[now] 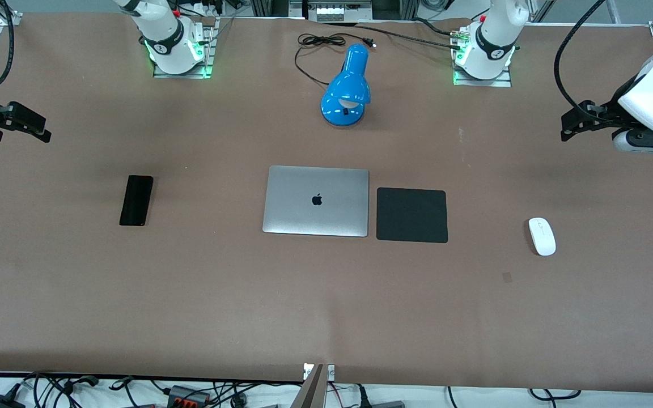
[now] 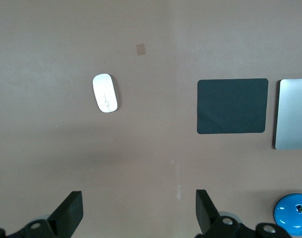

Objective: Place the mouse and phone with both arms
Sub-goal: 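Reach the right gripper to the black phone while the left gripper reaches the mouse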

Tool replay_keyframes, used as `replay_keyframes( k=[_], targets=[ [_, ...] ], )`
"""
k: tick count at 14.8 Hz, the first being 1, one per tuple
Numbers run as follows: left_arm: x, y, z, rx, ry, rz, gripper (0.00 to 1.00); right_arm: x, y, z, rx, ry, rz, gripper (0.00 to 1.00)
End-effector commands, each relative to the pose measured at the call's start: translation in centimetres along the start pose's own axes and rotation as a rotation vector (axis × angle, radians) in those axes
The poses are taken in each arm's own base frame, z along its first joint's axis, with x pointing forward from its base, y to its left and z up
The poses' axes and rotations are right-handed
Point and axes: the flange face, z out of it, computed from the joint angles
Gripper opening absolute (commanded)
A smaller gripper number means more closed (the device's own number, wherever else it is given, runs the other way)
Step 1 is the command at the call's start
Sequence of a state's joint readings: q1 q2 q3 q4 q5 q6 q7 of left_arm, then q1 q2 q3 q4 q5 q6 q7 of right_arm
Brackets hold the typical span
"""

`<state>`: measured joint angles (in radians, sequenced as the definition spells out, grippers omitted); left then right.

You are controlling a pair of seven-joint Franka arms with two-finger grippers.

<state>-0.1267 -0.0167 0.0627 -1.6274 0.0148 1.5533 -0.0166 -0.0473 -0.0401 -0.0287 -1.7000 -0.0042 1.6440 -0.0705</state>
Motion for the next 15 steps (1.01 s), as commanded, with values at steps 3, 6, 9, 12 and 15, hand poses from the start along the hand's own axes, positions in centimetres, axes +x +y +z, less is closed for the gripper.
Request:
replay_keyframes(
  k=[3,6,9,12,15],
  targets=[
    [0.2,0.0,-0.3,-0.013,0.002,0.010,1.00,0.1,-0.7,-0.9,-0.004,0.002,0.011,1.00],
    [0.2,0.0,-0.3,-0.013,0.002,0.010,1.00,0.2,-0.7,-0.5,0.002,-0.007,0.018,1.00],
    [0.6,0.2,-0.3,-0.011,0.019,0.011,1.00,0.3,-0.6,1.2,-0.001,-0.041,0.017,1.00],
    [2.4,0.6,1.3,-0.009,-0.025,0.006,1.00,1.4,-0.7,3.8,-0.001,-0.085,0.014,1.00],
    [3.7,0.8,4.8,-0.009,-0.136,-0.001,1.00,3.6,-0.7,7.6,-0.003,-0.116,0.010,1.00]
  ],
)
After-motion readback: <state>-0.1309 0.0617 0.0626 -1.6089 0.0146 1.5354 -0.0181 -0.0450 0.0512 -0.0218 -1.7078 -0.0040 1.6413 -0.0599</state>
